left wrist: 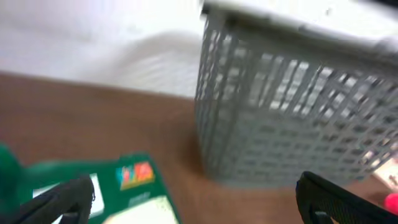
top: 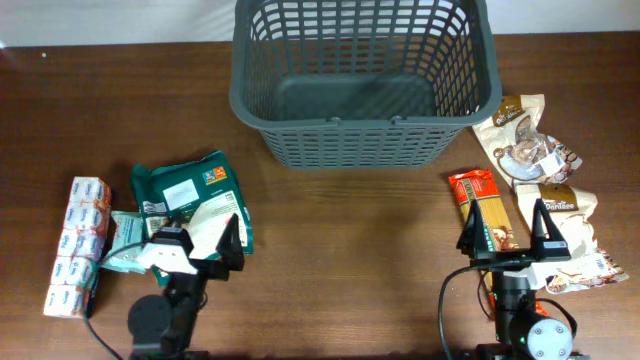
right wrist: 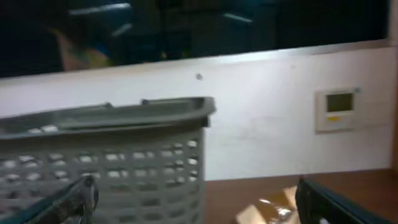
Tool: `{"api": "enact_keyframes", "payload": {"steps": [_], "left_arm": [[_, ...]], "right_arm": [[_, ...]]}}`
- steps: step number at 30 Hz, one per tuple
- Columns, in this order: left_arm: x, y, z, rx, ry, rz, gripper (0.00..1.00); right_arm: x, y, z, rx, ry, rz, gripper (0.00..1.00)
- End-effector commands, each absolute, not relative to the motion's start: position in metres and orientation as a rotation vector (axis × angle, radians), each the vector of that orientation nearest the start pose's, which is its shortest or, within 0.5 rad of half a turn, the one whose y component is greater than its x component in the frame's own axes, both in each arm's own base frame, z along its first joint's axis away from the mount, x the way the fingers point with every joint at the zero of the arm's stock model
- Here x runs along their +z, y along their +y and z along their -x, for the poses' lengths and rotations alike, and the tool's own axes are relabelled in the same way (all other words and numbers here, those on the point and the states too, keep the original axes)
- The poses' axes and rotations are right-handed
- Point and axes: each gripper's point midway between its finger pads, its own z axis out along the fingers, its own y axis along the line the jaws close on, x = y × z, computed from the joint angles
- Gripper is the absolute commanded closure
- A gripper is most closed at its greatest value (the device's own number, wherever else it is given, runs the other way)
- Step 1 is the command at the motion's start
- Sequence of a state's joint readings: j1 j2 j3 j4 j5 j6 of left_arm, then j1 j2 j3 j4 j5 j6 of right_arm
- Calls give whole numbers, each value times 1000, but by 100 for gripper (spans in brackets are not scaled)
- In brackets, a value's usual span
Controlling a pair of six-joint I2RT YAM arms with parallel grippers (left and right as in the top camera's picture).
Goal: Pack container
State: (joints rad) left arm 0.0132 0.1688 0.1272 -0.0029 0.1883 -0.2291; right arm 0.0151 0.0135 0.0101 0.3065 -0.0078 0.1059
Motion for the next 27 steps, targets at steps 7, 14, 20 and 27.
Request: {"api": "enact_keyframes", "payload": {"steps": [7,14,20,27], "left_arm": [[291,-56,-261,-449,1575,-87,1],[333,-77,-289,-516,1663,-173,1],[366,-101,-304,-476,1726,-298,1],[391,-112,-313,-417,1803,-329,1]], "right_arm": [[313,49,-205,322,1128,151,1],[341,49,-195,332,1228,140,1],[379,49,-189,343,1363,120,1],[425,43,-193,328,1556,62,1]]}}
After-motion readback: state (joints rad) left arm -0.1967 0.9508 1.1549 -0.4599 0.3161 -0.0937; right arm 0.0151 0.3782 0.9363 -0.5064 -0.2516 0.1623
